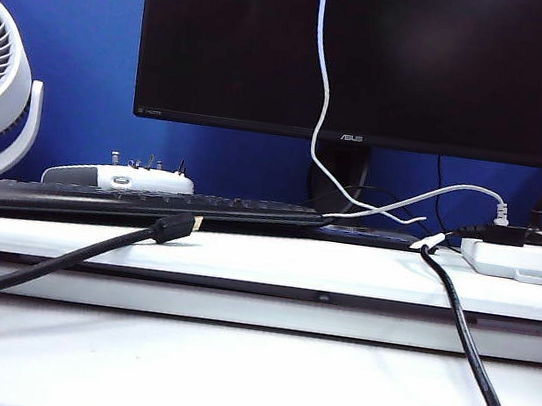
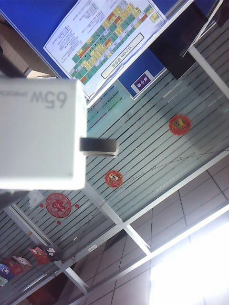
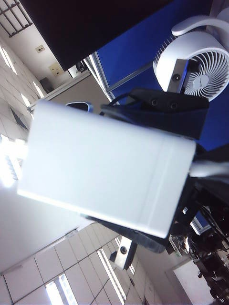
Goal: Pick up the Type-C charging cable and the charging base, insert one end of the Type-C charger into the corresponding slot on the base, and finally place the plugged-in charger back on the table.
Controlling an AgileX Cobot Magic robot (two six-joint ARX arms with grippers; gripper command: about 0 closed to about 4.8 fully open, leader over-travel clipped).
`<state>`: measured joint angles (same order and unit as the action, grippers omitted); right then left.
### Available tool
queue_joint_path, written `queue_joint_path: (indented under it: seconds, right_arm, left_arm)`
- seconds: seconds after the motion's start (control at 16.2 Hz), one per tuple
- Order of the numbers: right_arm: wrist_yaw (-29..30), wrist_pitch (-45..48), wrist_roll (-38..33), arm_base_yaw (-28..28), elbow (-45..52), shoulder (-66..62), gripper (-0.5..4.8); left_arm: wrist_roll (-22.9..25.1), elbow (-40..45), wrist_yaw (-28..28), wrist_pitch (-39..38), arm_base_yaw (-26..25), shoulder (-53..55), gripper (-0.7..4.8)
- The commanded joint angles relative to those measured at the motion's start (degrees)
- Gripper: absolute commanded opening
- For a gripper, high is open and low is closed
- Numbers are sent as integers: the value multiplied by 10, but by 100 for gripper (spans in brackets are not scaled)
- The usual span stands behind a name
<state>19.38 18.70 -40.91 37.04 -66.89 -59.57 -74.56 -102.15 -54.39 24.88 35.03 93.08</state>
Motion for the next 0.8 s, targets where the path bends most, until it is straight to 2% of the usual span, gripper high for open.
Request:
queue_joint_path:
  seconds: [0.06, 0.49, 0.8]
  right_arm:
    - [18, 47, -1, 3, -5, -1, 0]
    - [11, 55, 5, 2, -5, 7, 0]
    - [-17, 56, 39, 2, -5, 20, -1]
  left_arm:
    - [29, 1, -35, -21, 20, 1, 111]
    - [42, 1, -34, -21, 21, 1, 111]
    - [52, 1, -18, -46, -8, 1, 110]
